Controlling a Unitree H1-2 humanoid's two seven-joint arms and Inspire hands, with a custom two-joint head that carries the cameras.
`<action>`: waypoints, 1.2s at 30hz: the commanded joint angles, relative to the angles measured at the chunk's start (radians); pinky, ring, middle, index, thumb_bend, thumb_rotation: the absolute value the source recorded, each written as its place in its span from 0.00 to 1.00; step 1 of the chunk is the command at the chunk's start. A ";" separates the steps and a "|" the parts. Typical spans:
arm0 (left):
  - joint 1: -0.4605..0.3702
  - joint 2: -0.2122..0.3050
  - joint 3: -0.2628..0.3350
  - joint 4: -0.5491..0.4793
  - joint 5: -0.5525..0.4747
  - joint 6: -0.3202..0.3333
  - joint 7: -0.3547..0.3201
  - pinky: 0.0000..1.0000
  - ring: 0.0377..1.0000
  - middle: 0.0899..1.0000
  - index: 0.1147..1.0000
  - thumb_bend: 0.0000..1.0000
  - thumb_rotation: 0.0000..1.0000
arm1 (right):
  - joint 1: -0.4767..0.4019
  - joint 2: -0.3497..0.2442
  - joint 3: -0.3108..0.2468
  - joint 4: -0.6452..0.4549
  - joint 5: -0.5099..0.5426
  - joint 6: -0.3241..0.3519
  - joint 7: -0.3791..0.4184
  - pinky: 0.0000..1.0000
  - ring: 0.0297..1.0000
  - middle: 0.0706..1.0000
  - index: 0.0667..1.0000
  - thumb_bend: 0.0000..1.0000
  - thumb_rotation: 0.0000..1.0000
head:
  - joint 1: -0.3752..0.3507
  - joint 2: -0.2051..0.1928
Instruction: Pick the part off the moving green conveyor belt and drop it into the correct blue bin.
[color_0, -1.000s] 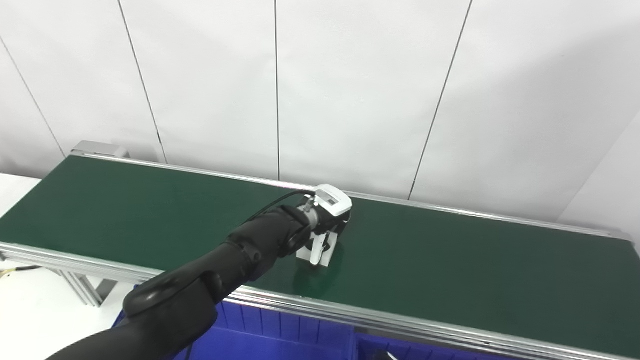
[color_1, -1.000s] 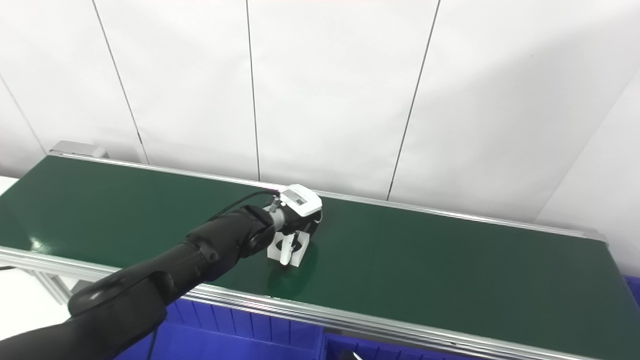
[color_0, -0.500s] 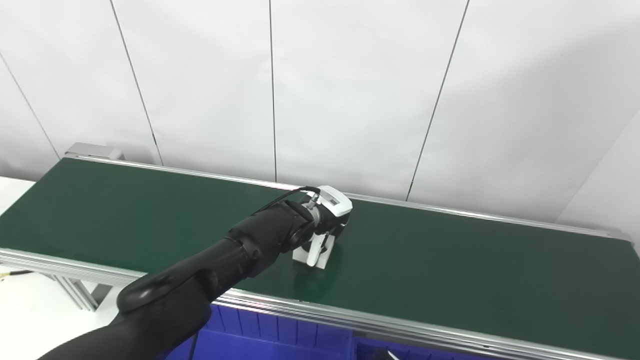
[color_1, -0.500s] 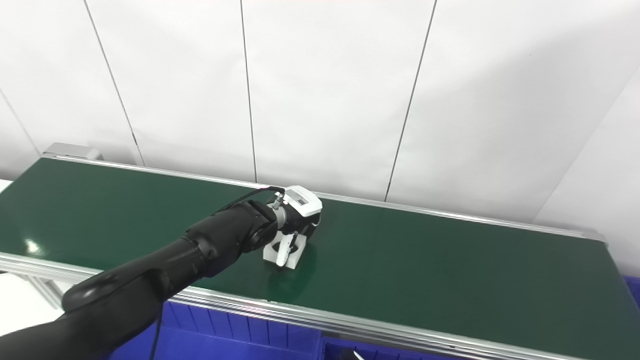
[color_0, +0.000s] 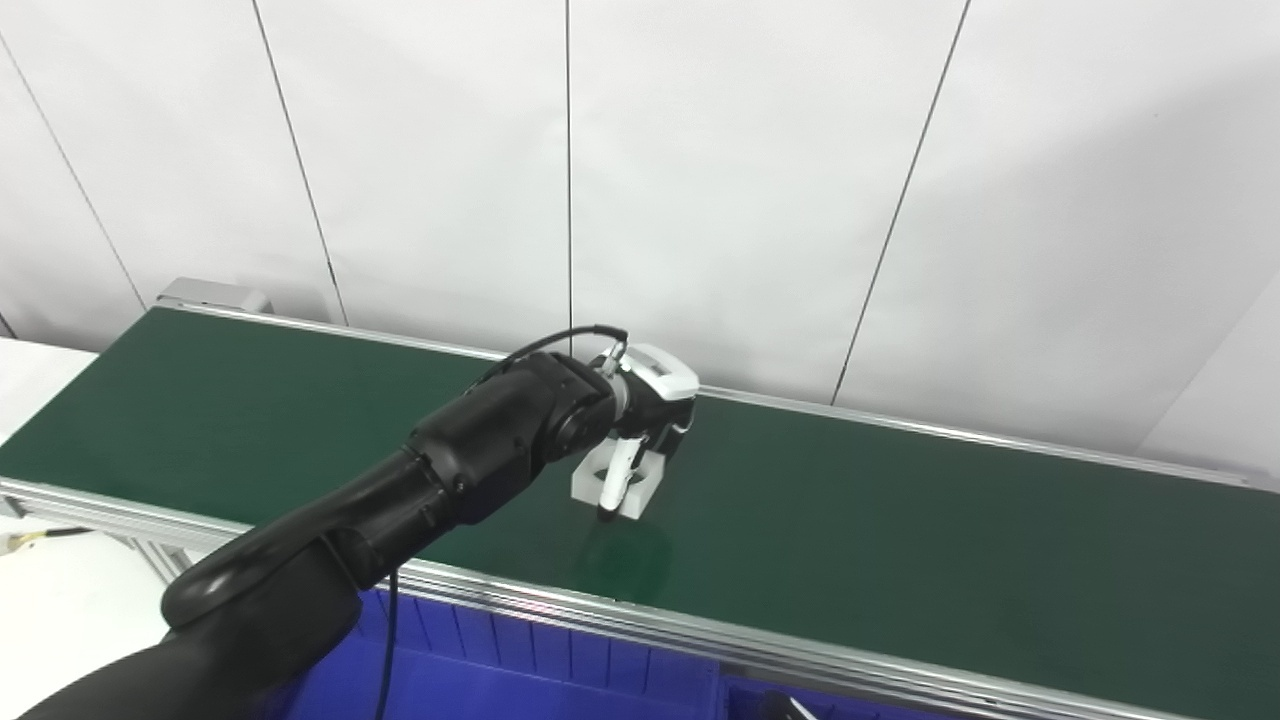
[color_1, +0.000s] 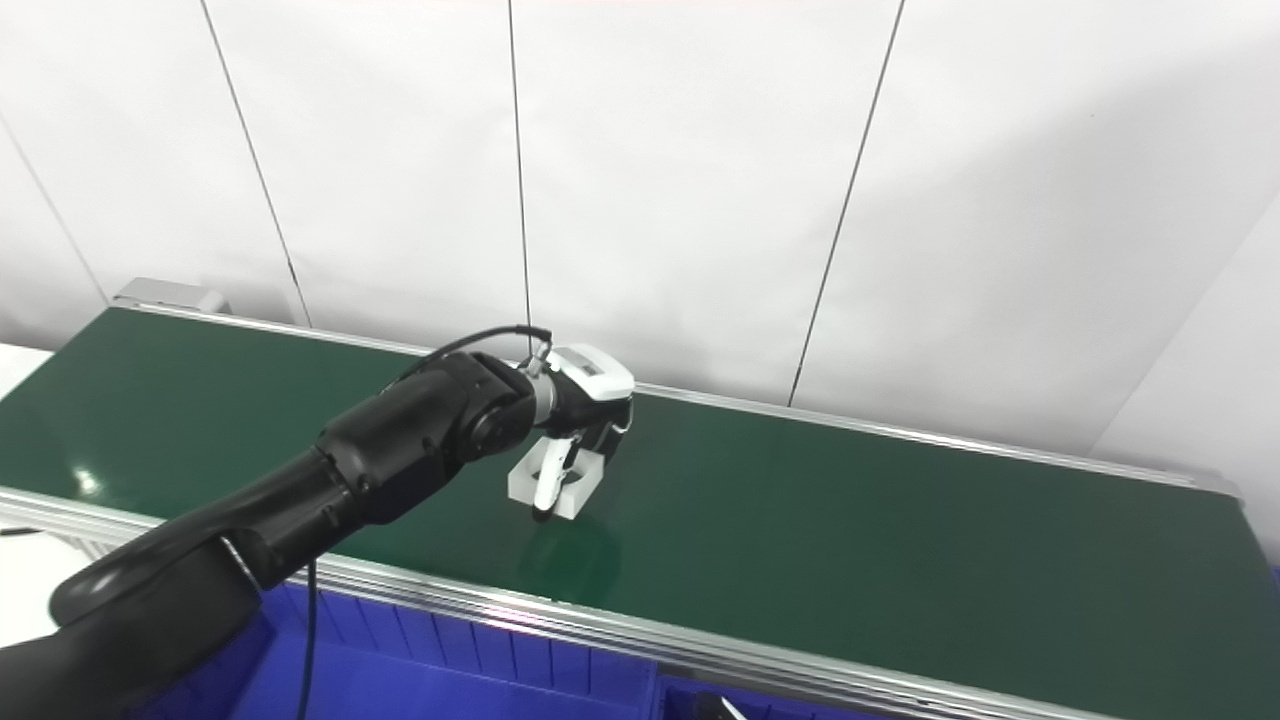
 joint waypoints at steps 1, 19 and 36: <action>-0.031 0.045 0.039 -0.078 -0.012 0.024 -0.027 0.44 0.50 0.47 0.41 0.52 0.00 | -0.012 0.000 -0.005 -0.018 0.001 -0.016 0.007 0.88 0.89 0.86 0.86 0.86 1.00 | 0.001 0.007; 0.295 0.154 0.278 -0.633 -0.085 0.121 -0.130 0.20 0.24 0.37 0.43 0.52 0.00 | 0.001 -0.013 -0.066 -0.071 0.033 -0.016 0.096 0.90 0.90 0.86 0.87 0.86 1.00 | 0.078 0.066; 0.910 0.026 0.591 -0.975 0.077 0.070 0.369 0.21 0.26 0.35 0.45 0.52 0.00 | -0.004 -0.016 -0.096 -0.088 0.025 -0.015 0.122 0.87 0.88 0.85 0.86 0.85 1.00 | 0.116 0.099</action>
